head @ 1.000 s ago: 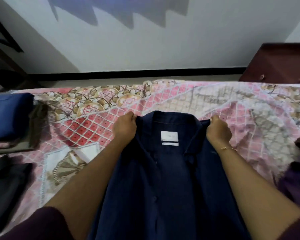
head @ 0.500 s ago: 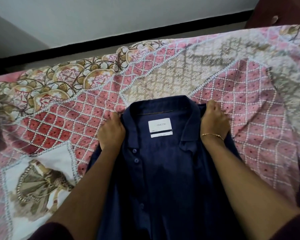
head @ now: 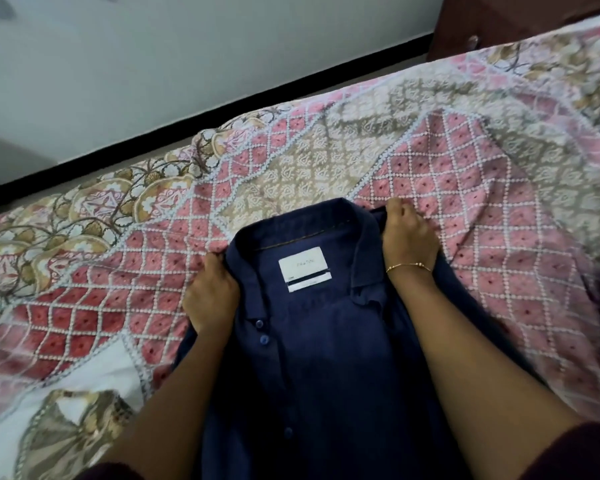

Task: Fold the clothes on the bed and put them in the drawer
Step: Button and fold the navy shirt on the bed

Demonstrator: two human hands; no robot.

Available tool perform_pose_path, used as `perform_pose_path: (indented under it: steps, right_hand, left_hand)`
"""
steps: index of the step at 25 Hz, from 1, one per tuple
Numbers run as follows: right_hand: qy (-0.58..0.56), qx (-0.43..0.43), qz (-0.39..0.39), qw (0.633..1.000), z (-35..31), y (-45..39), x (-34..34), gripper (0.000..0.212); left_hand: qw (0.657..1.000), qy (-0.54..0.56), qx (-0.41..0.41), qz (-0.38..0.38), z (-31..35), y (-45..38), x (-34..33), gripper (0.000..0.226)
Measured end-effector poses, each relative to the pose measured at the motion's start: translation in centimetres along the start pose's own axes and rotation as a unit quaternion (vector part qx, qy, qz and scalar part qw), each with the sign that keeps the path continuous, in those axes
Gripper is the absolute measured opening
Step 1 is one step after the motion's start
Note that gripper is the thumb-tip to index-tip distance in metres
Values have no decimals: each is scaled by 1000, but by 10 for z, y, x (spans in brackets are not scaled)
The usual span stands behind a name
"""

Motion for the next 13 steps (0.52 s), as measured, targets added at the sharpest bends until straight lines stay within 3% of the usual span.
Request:
perform_pose_path:
  steps: [3,9,11,13]
  right_hand:
    - [3,-15,30,999,1,4,3,28]
    - [-9,-17,-26,999,-1,20,14,29]
    - [-49,-72,29,996,0,37,32,26]
    - [-122,-114,160,973,-2,66,57,23]
  left_hand:
    - [999,23,-27,23,0,1,2,27]
    - [991,116,-55,35,-14,0,5,35]
    - [982,181,-45,22,-17,0,6,37]
    - [959,281,-42,25,-21,4,17,33]
Point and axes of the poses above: each hand's wrist, its own y-axis away from the middle knuckle, its own x-axis out of the back of the hand, z = x × y, the point moved 4 cm from there along -y, towards the middle knuckle, and after that the axes turned 4 degrees about y, right-handed, at the moved point
